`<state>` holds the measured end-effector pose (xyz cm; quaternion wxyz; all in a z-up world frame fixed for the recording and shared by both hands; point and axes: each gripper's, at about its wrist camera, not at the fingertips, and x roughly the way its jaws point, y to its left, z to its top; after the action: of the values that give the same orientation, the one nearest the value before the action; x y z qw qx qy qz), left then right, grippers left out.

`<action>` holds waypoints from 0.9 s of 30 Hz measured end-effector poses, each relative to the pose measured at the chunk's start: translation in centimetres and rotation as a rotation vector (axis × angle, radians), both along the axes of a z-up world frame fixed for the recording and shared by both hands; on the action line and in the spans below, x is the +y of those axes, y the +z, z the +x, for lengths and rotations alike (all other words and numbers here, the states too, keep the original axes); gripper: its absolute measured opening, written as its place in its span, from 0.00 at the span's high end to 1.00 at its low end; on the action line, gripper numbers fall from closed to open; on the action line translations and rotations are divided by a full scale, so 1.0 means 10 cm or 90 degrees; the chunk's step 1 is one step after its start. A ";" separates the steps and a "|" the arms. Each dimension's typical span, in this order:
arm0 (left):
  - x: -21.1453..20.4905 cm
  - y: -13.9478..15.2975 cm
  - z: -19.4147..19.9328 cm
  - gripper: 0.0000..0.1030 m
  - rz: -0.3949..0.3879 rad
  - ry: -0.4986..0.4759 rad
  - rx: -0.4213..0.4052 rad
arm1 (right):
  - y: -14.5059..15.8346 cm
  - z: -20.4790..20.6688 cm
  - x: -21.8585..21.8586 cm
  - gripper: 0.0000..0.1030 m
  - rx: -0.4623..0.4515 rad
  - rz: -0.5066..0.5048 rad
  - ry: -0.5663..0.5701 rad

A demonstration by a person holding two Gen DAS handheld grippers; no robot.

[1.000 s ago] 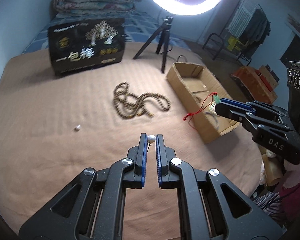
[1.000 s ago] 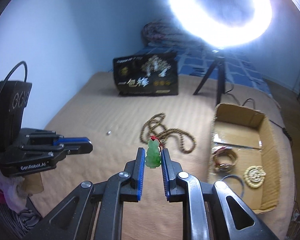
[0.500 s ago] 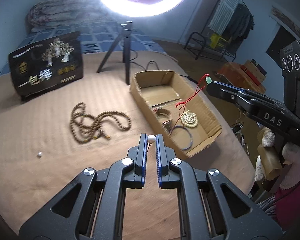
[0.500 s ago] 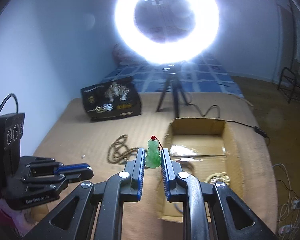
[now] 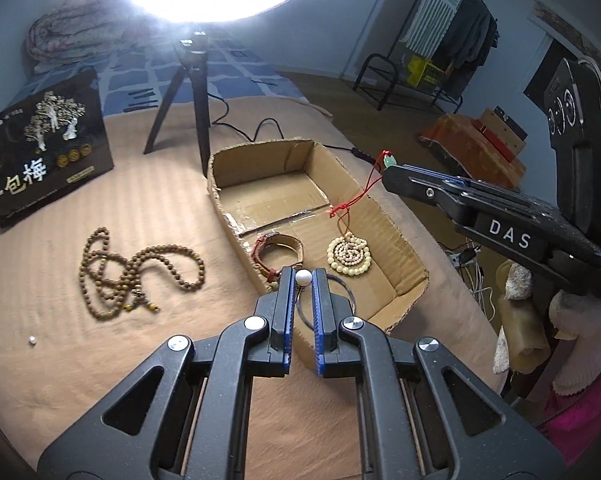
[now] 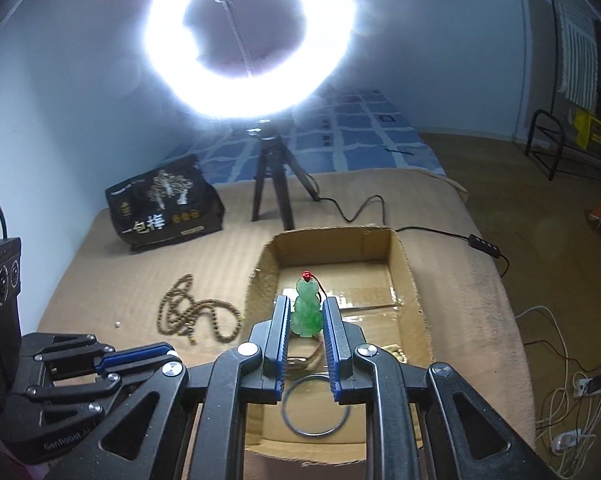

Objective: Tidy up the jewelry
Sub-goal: 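Carry the pearl and jade pendant over the cardboard box with both tools, then open both tools to drop the pearl and pendant into the box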

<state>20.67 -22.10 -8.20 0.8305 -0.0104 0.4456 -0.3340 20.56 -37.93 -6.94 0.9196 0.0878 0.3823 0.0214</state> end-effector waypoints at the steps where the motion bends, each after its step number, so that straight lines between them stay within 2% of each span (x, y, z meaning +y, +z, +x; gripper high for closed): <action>1: -0.04 -0.03 0.01 0.94 0.003 0.000 0.002 | -0.03 0.01 -0.03 0.86 0.004 0.002 -0.004; 14: -0.33 -0.26 0.07 0.94 0.020 -0.001 0.019 | -0.32 0.18 -0.25 0.86 0.046 0.004 -0.036; 27: -0.37 -0.30 0.07 0.94 0.033 -0.002 0.015 | -0.39 0.19 -0.31 0.85 0.058 0.001 -0.041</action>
<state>21.33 -25.78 -11.18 0.8246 0.0077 0.4641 -0.3235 22.48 -41.01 -10.87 0.9013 0.1015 0.4209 -0.0118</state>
